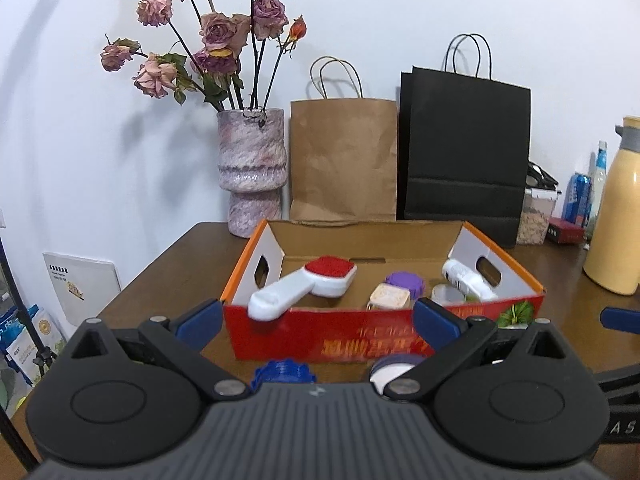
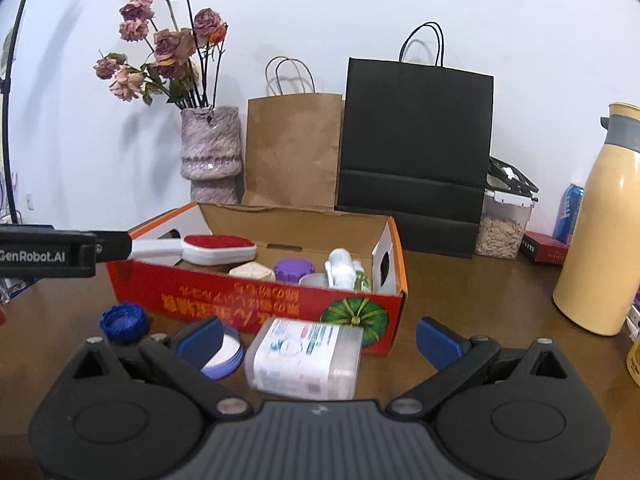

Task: Organize rigid objects
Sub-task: 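Withdraw both grippers from the box back over the table, then grasp the small white cap on the table with the right gripper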

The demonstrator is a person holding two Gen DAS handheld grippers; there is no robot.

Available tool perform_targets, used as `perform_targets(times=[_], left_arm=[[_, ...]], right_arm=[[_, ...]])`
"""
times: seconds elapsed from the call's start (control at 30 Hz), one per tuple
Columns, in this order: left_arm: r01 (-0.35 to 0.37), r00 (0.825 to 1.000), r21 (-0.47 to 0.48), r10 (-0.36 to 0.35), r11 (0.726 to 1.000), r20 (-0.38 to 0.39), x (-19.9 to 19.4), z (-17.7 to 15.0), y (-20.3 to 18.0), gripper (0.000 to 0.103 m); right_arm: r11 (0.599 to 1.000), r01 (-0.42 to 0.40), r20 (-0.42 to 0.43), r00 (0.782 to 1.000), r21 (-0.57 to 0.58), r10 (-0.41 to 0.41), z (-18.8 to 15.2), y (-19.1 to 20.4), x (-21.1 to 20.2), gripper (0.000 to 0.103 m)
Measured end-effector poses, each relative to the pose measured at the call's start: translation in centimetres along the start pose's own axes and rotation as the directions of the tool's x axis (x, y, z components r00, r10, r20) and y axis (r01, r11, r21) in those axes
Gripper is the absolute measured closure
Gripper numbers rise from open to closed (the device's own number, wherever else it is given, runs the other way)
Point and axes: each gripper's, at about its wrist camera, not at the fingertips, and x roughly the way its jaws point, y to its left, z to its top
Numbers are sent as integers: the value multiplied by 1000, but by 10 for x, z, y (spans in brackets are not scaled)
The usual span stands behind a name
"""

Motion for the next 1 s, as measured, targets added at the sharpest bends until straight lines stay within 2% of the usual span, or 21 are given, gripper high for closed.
perform_targets(times=[0.57, 0.9, 1.0], left_arm=[[-21, 996, 47, 25, 999, -85, -19, -43, 26, 0], [-25, 994, 44, 30, 999, -109, -12, -48, 45, 0], [-31, 992, 32, 34, 999, -118, -9, -49, 51, 0]], right_arm=[[999, -44, -73, 996, -28, 42, -30, 31, -19, 0], [996, -77, -160, 985, -33, 71, -37, 57, 3, 0], [994, -99, -184, 979, -35, 91, -36, 67, 16, 6]])
